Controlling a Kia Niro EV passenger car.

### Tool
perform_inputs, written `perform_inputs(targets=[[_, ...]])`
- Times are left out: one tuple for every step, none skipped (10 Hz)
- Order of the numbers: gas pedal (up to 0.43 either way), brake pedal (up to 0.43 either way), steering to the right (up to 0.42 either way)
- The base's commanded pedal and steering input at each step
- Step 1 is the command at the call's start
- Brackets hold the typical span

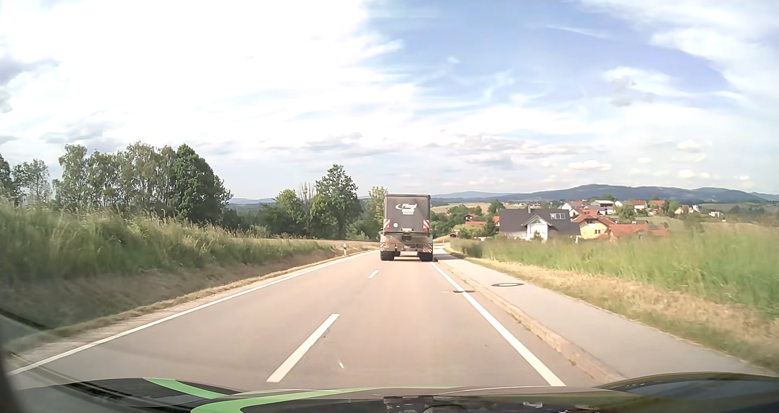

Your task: Follow the waypoints while adhering to traffic rules and regulations

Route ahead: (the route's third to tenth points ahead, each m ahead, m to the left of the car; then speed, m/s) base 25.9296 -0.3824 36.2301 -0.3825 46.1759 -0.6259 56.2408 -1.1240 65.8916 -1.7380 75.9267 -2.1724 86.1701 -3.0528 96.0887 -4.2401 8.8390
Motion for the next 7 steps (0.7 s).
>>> perform_inputs(targets=[[0.087,0.0,0.0],[0.087,0.0,0.0],[0.087,0.0,0.0],[0.067,0.0,0.001],[0.067,0.0,0.001],[0.067,0.0,0.001],[0.067,0.0,0.0]])
